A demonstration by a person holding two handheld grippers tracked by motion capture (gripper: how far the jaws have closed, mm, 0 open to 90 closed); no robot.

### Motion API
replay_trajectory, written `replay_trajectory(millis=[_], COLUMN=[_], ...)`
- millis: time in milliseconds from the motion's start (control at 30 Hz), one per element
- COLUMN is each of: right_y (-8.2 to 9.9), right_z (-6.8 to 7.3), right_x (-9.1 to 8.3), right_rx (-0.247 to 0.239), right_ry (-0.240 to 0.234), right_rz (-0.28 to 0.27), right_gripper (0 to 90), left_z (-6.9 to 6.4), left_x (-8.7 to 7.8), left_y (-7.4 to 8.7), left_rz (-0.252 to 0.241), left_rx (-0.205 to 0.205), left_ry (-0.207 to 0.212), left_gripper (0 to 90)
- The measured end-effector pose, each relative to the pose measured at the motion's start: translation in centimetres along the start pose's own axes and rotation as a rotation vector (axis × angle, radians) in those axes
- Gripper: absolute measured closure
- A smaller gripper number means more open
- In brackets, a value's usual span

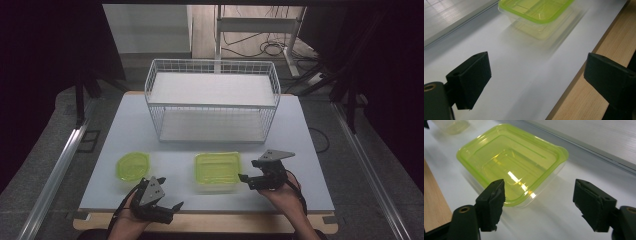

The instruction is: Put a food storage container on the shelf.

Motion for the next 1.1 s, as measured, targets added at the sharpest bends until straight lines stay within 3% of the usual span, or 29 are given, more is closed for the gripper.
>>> replay_trajectory(millis=[200,400,733,967,1100], right_y=[-0.4,-1.1,-1.5,-0.9,-0.7], right_z=[-0.9,-1.2,-1.7,-2.3,-2.5], right_x=[0.2,1.3,2.8,3.6,3.7], right_rx=[0.063,0.06,0.1,0.174,0.26], right_ry=[-0.029,-0.057,-0.09,-0.141,-0.204], right_rz=[-0.002,0.02,0.064,0.11,0.123], right_gripper=[32.1,36.4,43.6,54.5,59.5], left_z=[-0.1,-0.1,-0.3,-0.3,-0.4], left_x=[0.3,0.3,0.5,0.5,0.6], left_y=[0.2,0.2,0.5,0.5,0.5], left_rz=[0.005,-0.002,0.017,0.024,0.025], left_rx=[0.023,0.034,0.052,0.068,0.072], left_ry=[-0.013,-0.022,-0.023,-0.028,-0.029], left_gripper=[7.4,7.4,7.4,7.3,7.3])
Point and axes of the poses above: each handheld gripper's, and its own axes: x roughly forward along the jaws, y roughly out of its underside, z roughly to its left, the point moved 5 cm from there along x, roughly forward along the jaws, and after that the axes turned 3 degrees about -x, right-handed, at the moved point
